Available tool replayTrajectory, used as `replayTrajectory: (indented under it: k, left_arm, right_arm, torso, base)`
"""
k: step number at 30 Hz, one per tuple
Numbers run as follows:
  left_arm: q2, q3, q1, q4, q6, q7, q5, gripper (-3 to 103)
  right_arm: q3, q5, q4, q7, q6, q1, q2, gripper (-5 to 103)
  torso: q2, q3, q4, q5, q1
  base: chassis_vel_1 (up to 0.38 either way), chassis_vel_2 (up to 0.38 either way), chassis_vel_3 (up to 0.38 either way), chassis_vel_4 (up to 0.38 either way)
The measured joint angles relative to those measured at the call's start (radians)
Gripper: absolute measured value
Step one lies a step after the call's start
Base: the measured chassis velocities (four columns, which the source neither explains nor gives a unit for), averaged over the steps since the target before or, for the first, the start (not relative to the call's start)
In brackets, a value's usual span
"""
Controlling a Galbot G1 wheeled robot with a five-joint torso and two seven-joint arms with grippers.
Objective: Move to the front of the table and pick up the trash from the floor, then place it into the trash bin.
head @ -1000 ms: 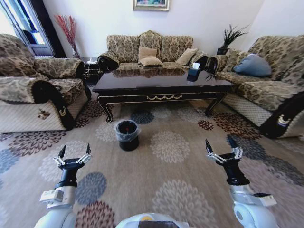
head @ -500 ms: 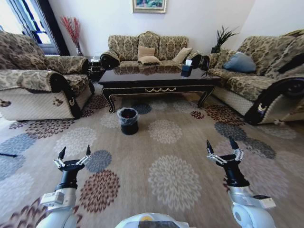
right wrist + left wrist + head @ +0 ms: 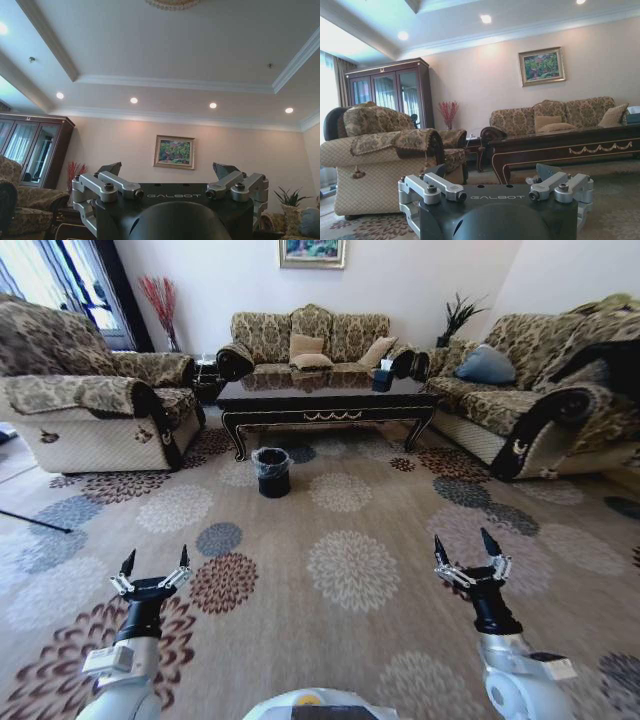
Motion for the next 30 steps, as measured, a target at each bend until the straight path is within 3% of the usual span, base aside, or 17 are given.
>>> replayTrajectory:
  k: [8,30]
  left_arm:
    - [-0.006,0.004,0.005,-0.003,-0.002,0.0,0.008,100]
    - [-0.008,0.008,0.003,0.002,-0.008,0.001,0.016,100]
  right_arm:
    - [-0.002,-0.005,0.0,0.0,0.01,0.002,0.011,100]
    - [-0.016,-0.018,0.0,0.001,0.004,0.001,0.038,100]
  torso:
    - [0.0,0.0,0.0,0.0003,-0.001]
    - [0.0,0.0,-0.0001,-0.0002,0.0]
  base:
    - [0.201,-0.224,-0.204,0.257]
    - [-0.014,0.018,0.015,-0.02]
